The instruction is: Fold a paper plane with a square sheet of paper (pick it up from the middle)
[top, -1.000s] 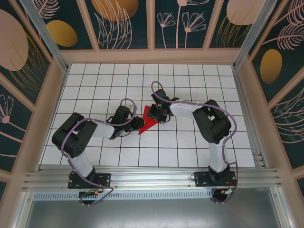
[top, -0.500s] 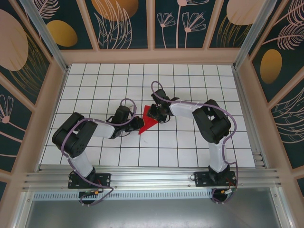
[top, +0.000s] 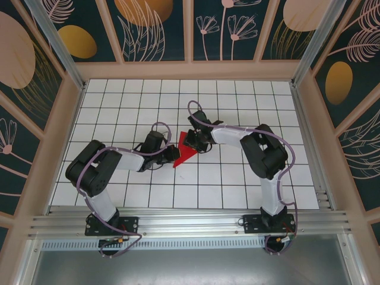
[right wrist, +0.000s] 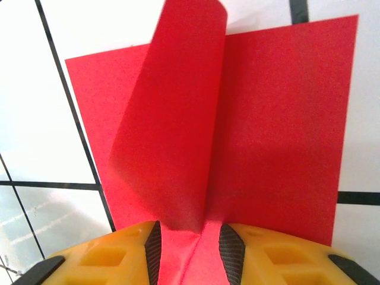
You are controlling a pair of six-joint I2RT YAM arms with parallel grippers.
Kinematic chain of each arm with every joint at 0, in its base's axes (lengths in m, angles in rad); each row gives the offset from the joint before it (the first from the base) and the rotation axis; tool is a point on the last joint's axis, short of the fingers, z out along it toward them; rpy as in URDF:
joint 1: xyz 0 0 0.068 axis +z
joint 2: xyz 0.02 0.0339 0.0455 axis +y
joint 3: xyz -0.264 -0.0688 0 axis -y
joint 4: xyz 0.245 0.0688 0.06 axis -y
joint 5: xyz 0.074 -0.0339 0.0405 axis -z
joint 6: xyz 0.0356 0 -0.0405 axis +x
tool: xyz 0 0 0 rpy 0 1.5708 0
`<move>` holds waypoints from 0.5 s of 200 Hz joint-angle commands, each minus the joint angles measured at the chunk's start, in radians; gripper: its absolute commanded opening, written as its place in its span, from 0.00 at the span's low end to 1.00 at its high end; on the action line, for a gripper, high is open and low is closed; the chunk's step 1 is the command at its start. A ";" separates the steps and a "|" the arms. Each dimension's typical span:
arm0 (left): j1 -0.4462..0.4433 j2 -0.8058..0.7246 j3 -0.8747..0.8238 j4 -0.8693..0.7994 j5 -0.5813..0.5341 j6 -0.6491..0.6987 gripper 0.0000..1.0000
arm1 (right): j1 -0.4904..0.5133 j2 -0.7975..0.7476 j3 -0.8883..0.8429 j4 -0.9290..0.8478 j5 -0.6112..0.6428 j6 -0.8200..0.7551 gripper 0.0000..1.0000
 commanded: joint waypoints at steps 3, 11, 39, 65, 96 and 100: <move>0.003 0.060 -0.004 -0.120 -0.073 0.036 0.06 | -0.006 0.009 -0.013 -0.066 0.082 -0.084 0.39; 0.004 0.063 -0.006 -0.125 -0.073 0.039 0.06 | -0.009 -0.028 -0.008 -0.046 0.072 -0.106 0.40; 0.003 0.065 -0.005 -0.139 -0.078 0.047 0.05 | -0.017 -0.134 -0.032 0.034 0.036 -0.182 0.39; 0.004 0.066 -0.002 -0.143 -0.078 0.053 0.04 | -0.018 -0.160 -0.084 0.118 -0.070 -0.244 0.32; 0.004 0.067 0.000 -0.150 -0.081 0.057 0.03 | -0.014 -0.110 -0.106 0.170 -0.175 -0.251 0.10; 0.004 0.068 0.000 -0.150 -0.081 0.058 0.02 | -0.015 -0.102 -0.107 0.176 -0.184 -0.250 0.08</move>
